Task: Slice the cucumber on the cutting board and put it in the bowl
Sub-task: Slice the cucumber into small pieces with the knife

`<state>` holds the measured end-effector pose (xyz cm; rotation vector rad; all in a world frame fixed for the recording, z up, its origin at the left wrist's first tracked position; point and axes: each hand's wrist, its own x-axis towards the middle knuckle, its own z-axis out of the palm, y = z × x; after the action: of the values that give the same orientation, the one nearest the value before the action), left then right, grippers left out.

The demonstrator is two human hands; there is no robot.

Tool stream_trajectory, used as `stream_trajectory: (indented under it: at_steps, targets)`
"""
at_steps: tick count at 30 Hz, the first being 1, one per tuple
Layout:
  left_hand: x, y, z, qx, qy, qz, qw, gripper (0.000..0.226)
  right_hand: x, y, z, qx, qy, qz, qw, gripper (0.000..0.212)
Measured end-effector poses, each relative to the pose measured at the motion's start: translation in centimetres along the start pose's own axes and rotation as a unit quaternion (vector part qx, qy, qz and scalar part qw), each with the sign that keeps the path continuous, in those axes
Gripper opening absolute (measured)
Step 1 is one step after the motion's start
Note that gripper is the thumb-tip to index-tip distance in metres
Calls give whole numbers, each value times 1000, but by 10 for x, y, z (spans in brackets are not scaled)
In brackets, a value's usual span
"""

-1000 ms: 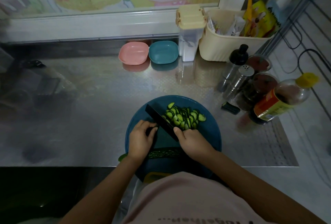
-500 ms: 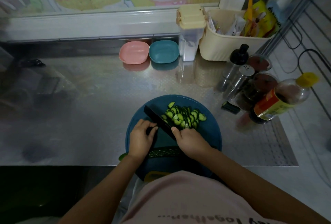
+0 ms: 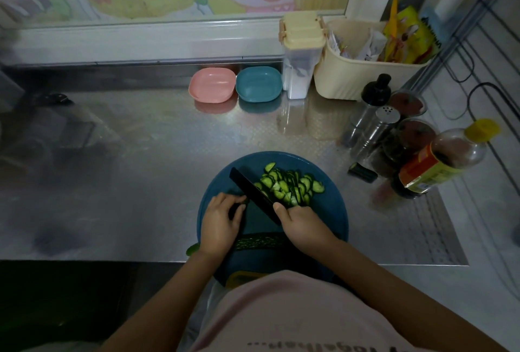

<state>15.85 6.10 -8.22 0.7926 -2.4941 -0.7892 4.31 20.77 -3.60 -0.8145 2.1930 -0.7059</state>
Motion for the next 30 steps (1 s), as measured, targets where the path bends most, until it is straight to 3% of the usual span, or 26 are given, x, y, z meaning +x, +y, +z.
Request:
stream_trajectory:
  at_steps: [12, 23, 30]
  targets:
    - [0, 0, -1, -7, -3, -12, 1000, 9, -8, -9, -5, 19, -2, -12, 1000, 61]
    - [1, 2, -4, -10, -15, -14, 1000, 6, -2, -16, 8, -112, 28, -39, 992, 60]
    - [0, 0, -2, -38, -3, -25, 999, 7, 1, -8, 6, -86, 19, -10, 996, 61]
